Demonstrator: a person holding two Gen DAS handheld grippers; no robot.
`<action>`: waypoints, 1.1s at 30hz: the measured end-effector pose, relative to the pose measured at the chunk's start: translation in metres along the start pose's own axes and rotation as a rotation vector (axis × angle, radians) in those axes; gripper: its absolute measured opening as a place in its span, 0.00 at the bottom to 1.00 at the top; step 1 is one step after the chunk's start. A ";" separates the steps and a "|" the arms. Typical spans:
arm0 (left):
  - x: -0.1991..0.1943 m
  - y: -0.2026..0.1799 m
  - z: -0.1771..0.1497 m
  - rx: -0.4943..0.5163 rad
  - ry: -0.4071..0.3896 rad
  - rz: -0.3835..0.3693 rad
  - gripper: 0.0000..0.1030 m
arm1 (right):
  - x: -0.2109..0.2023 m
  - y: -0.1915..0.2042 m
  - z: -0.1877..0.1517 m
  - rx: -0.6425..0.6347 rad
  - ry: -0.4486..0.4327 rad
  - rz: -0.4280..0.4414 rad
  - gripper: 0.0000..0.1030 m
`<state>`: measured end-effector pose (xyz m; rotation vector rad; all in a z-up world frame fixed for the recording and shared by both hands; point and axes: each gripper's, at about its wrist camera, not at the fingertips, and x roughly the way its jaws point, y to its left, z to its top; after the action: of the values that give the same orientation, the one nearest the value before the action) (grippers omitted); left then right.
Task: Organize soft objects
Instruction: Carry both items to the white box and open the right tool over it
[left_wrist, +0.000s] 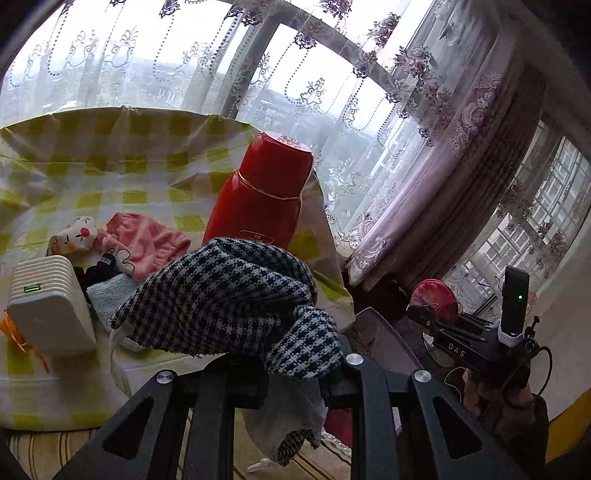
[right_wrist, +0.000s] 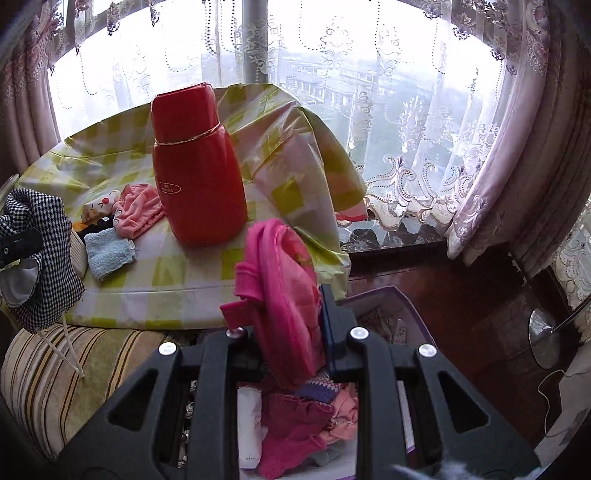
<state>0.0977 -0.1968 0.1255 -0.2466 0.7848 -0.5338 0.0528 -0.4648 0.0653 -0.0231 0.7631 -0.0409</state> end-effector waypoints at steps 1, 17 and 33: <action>0.006 -0.008 -0.002 0.013 0.013 -0.015 0.21 | 0.000 -0.007 -0.003 0.007 0.005 -0.012 0.25; 0.083 -0.107 -0.027 0.158 0.215 -0.203 0.22 | -0.002 -0.084 -0.042 0.105 0.085 -0.115 0.25; 0.162 -0.198 -0.010 0.308 0.300 -0.284 0.22 | 0.016 -0.115 -0.084 0.159 0.205 -0.108 0.58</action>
<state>0.1127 -0.4513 0.1004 0.0104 0.9502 -0.9651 0.0033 -0.5804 -0.0026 0.0924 0.9607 -0.2092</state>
